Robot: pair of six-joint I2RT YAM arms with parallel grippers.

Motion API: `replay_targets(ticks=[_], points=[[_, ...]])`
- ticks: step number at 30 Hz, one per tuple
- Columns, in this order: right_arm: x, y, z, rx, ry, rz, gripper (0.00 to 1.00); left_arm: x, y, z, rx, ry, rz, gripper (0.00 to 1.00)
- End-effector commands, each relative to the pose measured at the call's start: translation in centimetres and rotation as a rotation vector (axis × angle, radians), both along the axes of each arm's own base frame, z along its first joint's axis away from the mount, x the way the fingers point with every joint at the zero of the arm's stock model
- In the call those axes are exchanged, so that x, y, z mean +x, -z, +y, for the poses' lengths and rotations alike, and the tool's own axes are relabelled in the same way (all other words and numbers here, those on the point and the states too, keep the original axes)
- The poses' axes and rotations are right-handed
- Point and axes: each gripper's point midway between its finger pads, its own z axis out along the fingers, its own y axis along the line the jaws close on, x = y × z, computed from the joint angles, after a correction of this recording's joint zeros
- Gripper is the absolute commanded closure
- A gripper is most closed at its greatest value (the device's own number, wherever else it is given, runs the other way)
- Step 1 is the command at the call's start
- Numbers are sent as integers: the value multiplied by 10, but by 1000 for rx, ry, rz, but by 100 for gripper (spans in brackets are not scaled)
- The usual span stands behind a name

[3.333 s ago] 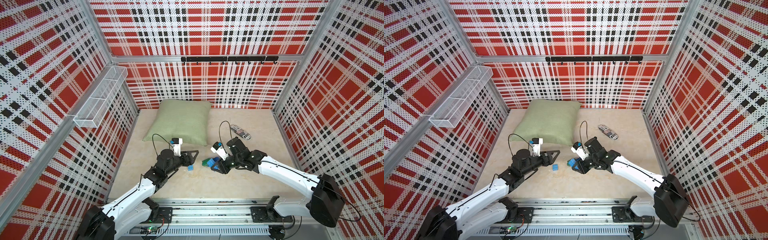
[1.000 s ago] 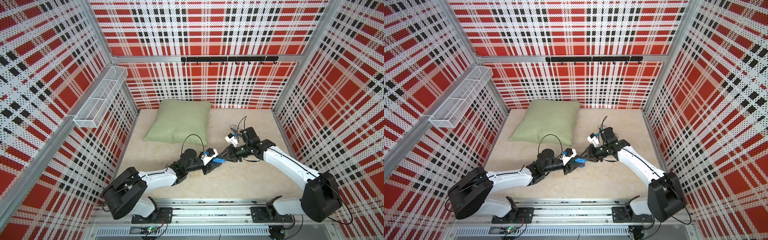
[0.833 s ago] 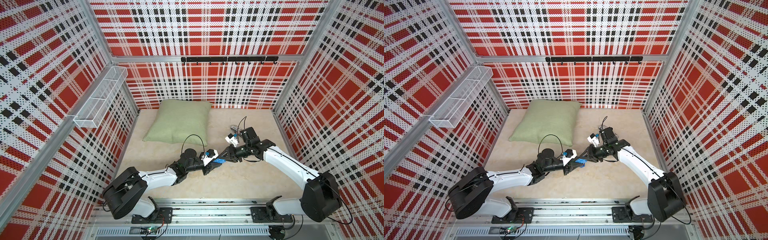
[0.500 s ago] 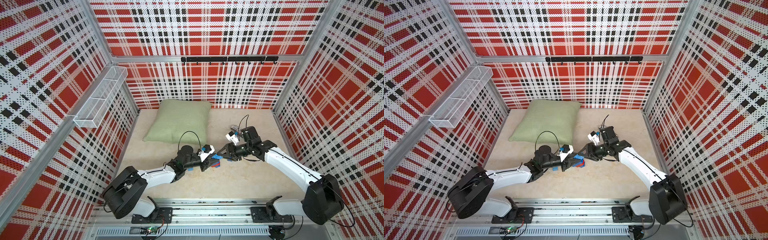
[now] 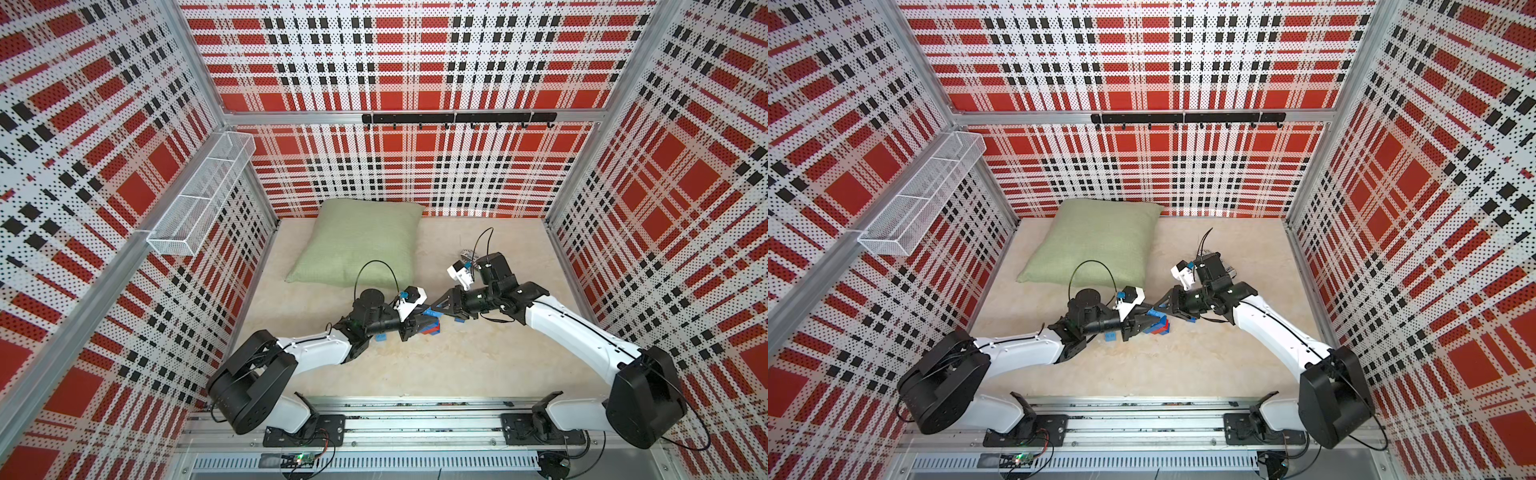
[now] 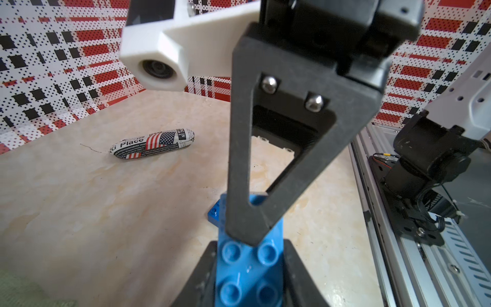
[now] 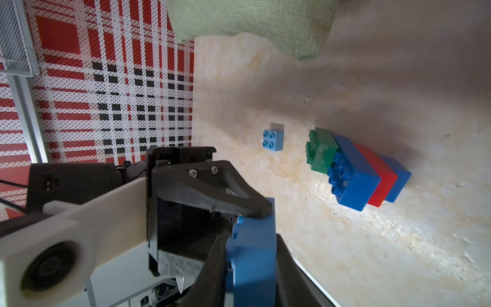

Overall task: Assemble a heart with lego
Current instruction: Adjust the lego brick, then assemble the lego brick with the lego brick.

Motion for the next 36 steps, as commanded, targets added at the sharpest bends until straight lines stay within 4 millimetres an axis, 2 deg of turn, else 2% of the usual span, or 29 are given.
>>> replay_targets(ticks=[1, 3, 5, 7, 9, 13, 15, 17, 20, 23, 26, 33, 36], points=[[12, 0, 2, -87, 31, -80, 79, 8, -14, 3, -42, -45, 4, 48], [19, 7, -6, -172, 81, -105, 79, 21, -18, 20, -66, -161, 37, 35], [26, 16, -13, -259, 133, -131, 79, 23, -23, 36, -101, -220, 70, 27], [30, 23, -9, -297, 149, -137, 79, 27, -30, 55, -164, -324, 100, 20], [32, 26, 3, -316, 154, -142, 79, 35, -32, 74, -218, -443, 161, 17], [34, 34, 16, -394, 177, -142, 78, 41, -25, 93, -299, -533, 332, 16], [31, 40, 20, -385, 207, -116, 78, 44, -12, 95, -310, -555, 427, 19], [27, 43, 24, -362, 241, -93, 77, 42, 2, 88, -289, -531, 498, 24], [25, 51, 17, -396, 314, -84, 78, 46, 23, 86, -271, -560, 588, 31], [22, 56, 21, -367, 346, -72, 79, 47, 37, 81, -247, -552, 650, 35], [22, 56, 20, -402, 381, -89, 78, 43, 40, 74, -229, -525, 659, 37], [24, 44, 25, -318, 441, -107, 79, 37, 51, 72, -188, -517, 674, 40], [26, 47, 18, -372, 447, -126, 79, 33, 50, 69, -180, -497, 670, 40]])
